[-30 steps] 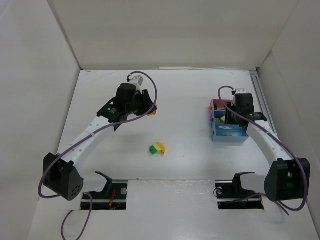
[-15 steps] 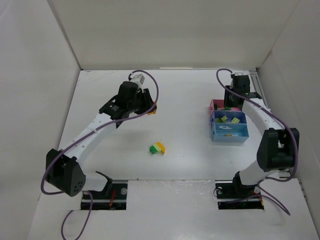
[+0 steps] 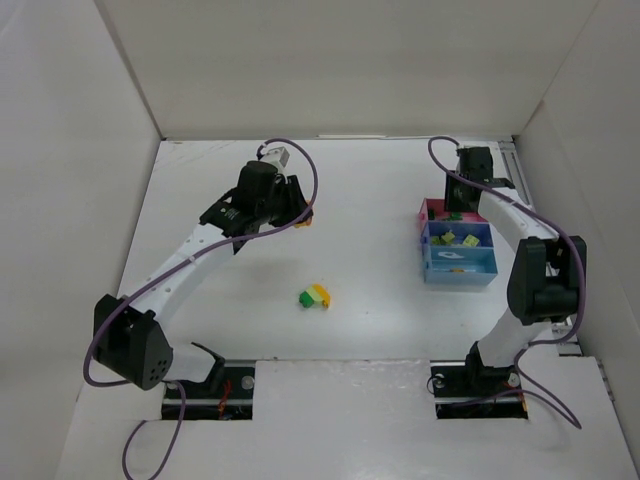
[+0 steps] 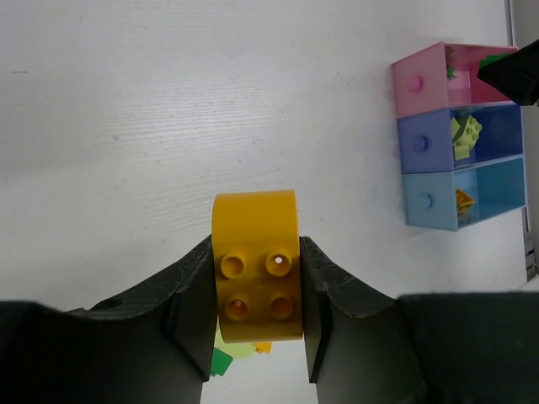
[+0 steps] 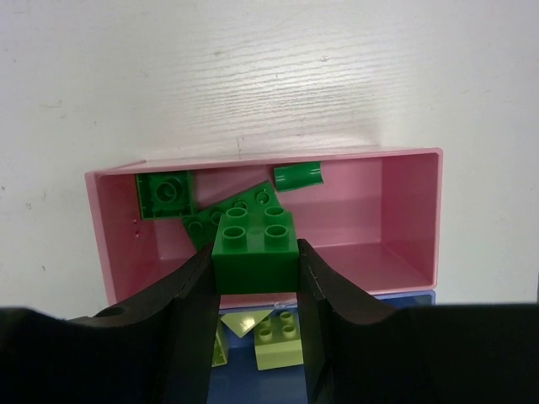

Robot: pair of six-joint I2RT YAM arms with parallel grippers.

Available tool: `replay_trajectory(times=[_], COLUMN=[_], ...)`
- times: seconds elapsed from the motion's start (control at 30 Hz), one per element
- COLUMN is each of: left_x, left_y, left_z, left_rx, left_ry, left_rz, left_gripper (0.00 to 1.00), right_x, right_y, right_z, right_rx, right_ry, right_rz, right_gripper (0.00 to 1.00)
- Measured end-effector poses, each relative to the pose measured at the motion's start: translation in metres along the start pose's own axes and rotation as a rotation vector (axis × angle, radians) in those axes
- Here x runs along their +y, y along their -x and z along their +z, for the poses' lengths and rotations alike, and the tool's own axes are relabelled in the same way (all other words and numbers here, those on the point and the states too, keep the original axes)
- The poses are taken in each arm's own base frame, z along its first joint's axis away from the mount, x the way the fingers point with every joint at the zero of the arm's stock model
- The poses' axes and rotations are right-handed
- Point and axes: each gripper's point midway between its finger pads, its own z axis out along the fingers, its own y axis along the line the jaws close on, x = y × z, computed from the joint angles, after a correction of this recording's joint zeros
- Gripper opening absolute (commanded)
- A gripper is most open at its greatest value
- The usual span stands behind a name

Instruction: Sort the legos into containers by color

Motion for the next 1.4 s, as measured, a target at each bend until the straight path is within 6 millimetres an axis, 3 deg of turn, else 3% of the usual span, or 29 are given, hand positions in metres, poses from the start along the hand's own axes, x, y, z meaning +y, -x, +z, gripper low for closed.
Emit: replay_trajectory(times=[0.13, 0.27, 0.53, 0.73, 1.0, 1.23, 1.4], left_x=[0.001, 0.001, 0.001, -0.002, -0.009, -0.030, -0.055], left_y=[0.000, 0.000, 0.000, 0.004, 0.006, 0.002, 0.000], left_z=[0.000, 0.000, 0.000, -0.006, -0.017, -0.025, -0.032], left_rx=[0.000, 0.000, -0.001, -0.017, -0.036, -0.017, -0.010], left_ry=[0.004, 0.005, 0.006, -0.003, -0.042, -0.164, -0.316], left_rz=[0.000, 0.000, 0.000, 0.001, 0.004, 0.015, 0.033], left_gripper=[0.02, 0.02, 0.02, 0.02, 0.03, 0.03, 0.03], right_x=[0.000, 0.000, -0.003, -0.004, 0.005, 0.044, 0.115], right_y=[0.000, 0.000, 0.000, 0.004, 0.011, 0.012, 0.008], right_z=[0.002, 0.002, 0.003, -0.004, -0.038, -0.088, -0.154], right_rx=[0.003, 0.004, 0.005, -0.015, -0.112, -0.308, -0.502], right_ry=[-0.001, -0.002, -0.006, -0.003, 0.091, 0.323, 0.581], right_rz=[0.000, 0.000, 0.006, 0.008, -0.017, -0.143, -0.377], right_gripper=[0.32, 0.55, 0.72, 0.73, 0.73, 0.75, 0.76])
